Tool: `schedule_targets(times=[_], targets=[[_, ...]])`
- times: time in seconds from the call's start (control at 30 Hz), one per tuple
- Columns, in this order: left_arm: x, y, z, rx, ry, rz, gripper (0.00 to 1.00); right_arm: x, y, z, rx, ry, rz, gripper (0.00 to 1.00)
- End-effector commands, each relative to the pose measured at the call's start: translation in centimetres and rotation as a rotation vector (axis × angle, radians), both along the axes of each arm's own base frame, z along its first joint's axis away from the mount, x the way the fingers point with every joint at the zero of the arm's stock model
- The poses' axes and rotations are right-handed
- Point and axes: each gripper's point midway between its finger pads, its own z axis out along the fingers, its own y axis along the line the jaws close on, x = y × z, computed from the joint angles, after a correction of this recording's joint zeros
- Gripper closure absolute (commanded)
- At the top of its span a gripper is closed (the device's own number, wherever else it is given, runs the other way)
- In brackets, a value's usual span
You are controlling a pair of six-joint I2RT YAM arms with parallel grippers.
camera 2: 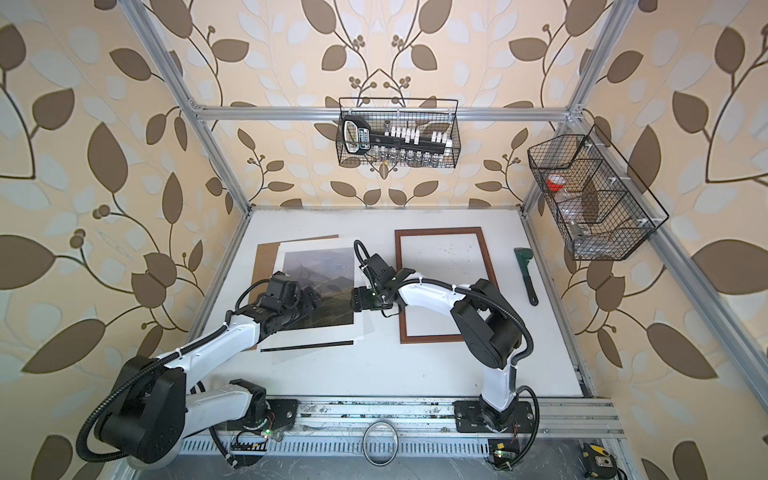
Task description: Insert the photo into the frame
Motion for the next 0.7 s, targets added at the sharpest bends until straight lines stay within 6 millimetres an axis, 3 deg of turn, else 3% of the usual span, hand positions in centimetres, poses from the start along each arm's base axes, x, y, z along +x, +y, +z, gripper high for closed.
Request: schedule_targets(times=[0.0,0.43,0.57,0.67], targets=[[-0.7,0.0,-0.9,-0.008,0.019,0.013,0.17,-0.4,0.0,-1.2,-0.031,0.053,0.016,0.25],[-2.6,1.2,-2.9,0.031,0.066,0.044,0.21,-1.4,1.1,-4.4,0.051,0.216,0.032,0.24],[-2.7,1.2,-3.4,0.029,0.071,0.045,0.27,-1.3,1.5,-3.9,0.118,0.246,0.016,0.24],[-2.9,1.2,-3.8,0.028,0.077,0.041,0.33,-1.2,2.5,-2.4,0.236,0.266,0.018,0.24]])
